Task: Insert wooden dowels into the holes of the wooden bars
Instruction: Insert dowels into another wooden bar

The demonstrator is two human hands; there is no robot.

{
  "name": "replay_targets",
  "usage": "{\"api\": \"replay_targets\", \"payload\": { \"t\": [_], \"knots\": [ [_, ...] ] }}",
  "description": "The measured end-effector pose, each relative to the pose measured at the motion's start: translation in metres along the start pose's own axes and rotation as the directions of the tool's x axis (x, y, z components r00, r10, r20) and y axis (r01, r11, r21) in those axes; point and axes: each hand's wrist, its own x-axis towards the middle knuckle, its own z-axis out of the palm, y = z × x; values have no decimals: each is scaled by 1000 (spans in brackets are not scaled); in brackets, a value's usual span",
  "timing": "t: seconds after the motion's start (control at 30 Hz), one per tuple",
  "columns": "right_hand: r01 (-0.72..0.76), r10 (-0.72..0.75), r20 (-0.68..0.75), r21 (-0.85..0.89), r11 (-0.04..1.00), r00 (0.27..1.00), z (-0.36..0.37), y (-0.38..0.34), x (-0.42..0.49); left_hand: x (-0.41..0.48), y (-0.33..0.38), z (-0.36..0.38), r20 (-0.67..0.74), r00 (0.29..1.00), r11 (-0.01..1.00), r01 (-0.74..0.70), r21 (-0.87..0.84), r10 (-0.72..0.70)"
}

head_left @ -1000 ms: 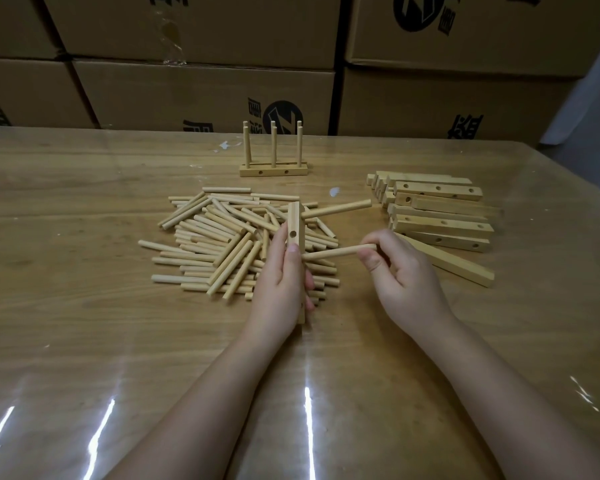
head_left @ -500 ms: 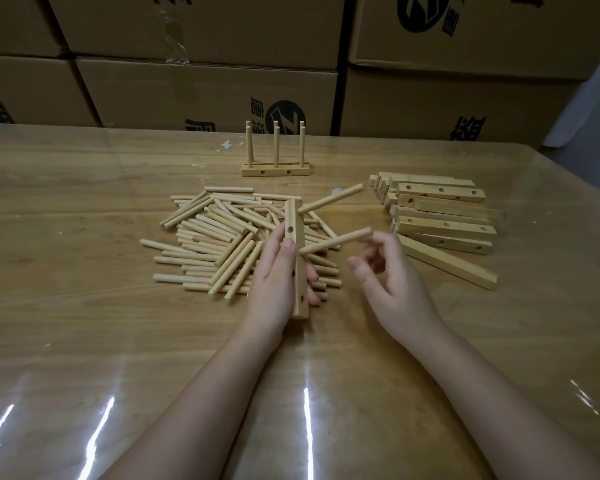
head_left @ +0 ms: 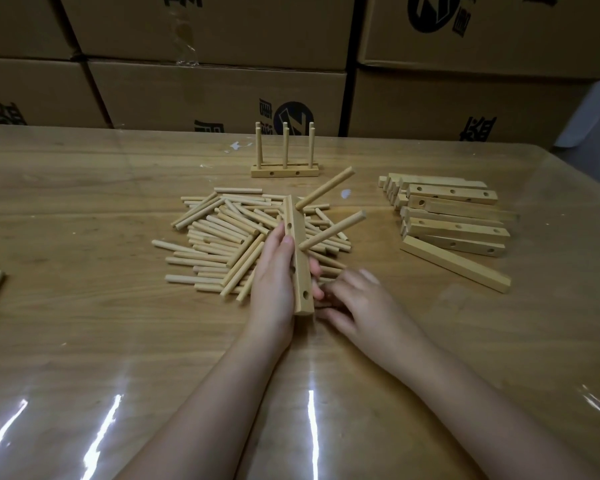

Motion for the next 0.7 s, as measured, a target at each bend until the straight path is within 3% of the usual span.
{"api": "replay_targets", "payload": {
  "t": [0.27,0.33,0.4,0.47,0.57,0.7],
  "knots": [
    [-33,35,16,-83,996,999,4,3,0,-1,-3,2,26,999,996,-22,82,20],
    [-109,109,37,-8,994,993,2,7,-1,0,-2,2,18,999,995,-37,98,36],
    [-256,257,17,180,950,966,-3,12,-2,1,-2,1,-4,999,994,-49,98,50],
    [-402,437,13,423,812,899,-10,16,0,3,-2,-1,-40,998,996,-44,83,48],
    [-415,566,83,767,490,820,-20,21,3,5,-3,-4,-80,996,999,-23,35,26],
    [-402,584,171,867,293,793,-31,22,5,8,-4,-6,-107,994,1000,-15,1,15]
  ]
}}
